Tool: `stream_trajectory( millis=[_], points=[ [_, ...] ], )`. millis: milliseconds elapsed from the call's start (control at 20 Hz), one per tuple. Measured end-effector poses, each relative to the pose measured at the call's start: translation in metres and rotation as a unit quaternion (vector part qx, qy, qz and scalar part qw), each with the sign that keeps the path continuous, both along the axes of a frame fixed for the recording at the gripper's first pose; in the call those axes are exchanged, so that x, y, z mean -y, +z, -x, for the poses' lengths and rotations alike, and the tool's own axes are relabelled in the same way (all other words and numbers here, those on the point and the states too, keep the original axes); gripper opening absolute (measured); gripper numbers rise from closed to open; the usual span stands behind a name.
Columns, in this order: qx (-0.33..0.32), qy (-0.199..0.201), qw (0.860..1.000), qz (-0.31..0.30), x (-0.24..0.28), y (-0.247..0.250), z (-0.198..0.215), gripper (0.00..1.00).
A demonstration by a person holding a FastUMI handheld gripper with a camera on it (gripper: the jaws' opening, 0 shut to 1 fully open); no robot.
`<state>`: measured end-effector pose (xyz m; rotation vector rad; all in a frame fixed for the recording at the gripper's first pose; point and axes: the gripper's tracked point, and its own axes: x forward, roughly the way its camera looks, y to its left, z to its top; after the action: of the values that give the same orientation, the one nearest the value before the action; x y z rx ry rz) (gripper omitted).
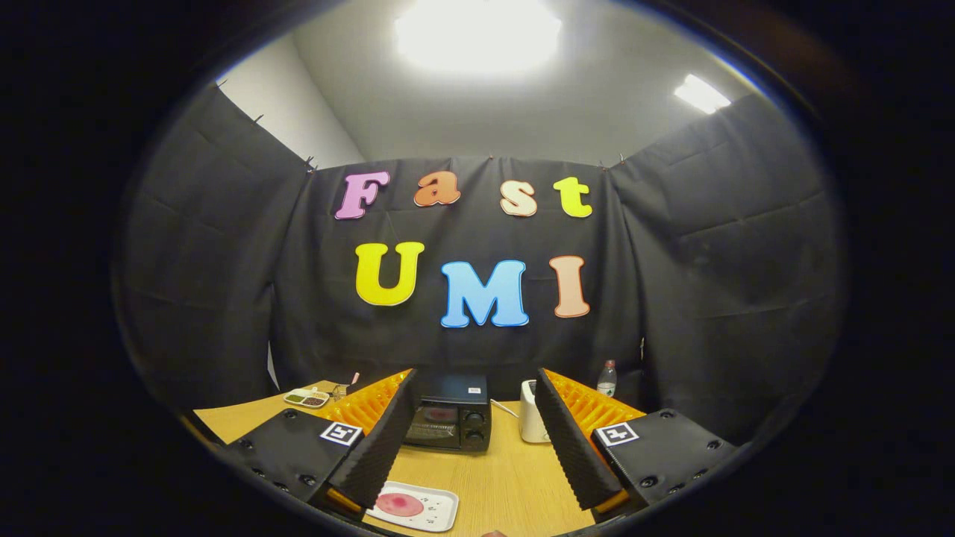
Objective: Open the toaster oven, put the food inside, and close the toaster oven door.
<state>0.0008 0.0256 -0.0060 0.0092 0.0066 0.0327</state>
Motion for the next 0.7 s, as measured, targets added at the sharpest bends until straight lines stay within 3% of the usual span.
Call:
stream_trajectory(
  millis=[200,700],
  points=[
    [0.002,0.01,1.0,-0.003,-0.018,0.003,-0.024,0.98],
    [-0.019,0.051,0.998,-0.029,-0.085,-0.021,-0.129,0.98]
  ],
)
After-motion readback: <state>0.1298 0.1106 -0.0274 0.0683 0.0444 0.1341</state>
